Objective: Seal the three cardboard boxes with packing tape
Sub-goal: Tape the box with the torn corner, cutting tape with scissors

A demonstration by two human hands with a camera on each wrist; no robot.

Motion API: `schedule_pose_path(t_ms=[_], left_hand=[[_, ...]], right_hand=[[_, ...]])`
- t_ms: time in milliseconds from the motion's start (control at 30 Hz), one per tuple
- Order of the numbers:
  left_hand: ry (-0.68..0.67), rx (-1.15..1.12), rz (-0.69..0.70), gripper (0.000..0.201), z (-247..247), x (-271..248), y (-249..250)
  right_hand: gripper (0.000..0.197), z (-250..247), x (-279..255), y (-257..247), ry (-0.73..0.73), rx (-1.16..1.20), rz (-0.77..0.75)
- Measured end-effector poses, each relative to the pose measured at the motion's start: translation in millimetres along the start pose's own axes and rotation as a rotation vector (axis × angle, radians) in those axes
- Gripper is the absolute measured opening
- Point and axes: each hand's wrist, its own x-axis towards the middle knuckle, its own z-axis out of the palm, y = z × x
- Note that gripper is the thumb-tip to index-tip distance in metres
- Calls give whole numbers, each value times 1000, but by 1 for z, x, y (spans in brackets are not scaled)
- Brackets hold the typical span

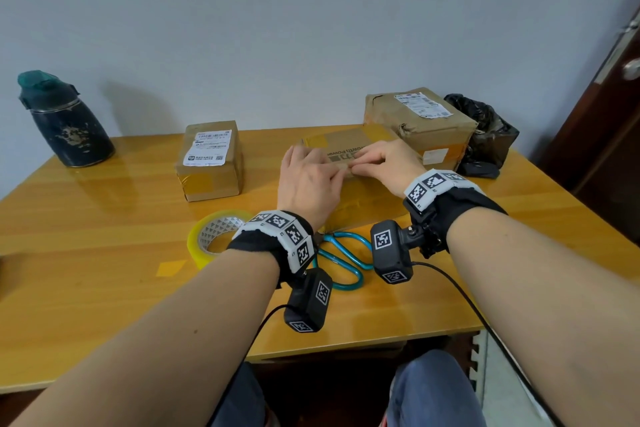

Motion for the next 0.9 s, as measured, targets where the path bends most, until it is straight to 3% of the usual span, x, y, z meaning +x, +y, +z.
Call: schedule_pose_path(t_ms=[200, 367, 500, 767, 900], left_hand=[[30, -3, -46, 19, 2, 0, -1], [-85, -12, -218, 32, -2, 7, 3], [-163, 71, -255, 32, -5, 17, 8], [-189, -24, -289, 22, -7, 9, 3], [-205, -65, -259, 41, -9, 6, -1]], right_hand=[[19, 2, -4, 5, 28, -36, -66], [18, 7, -7, 8, 111, 0, -55], [21, 4, -6, 5, 63, -17, -25], [28, -5, -4, 8, 72, -63, 8], [40, -9, 0, -3, -53, -180, 71]])
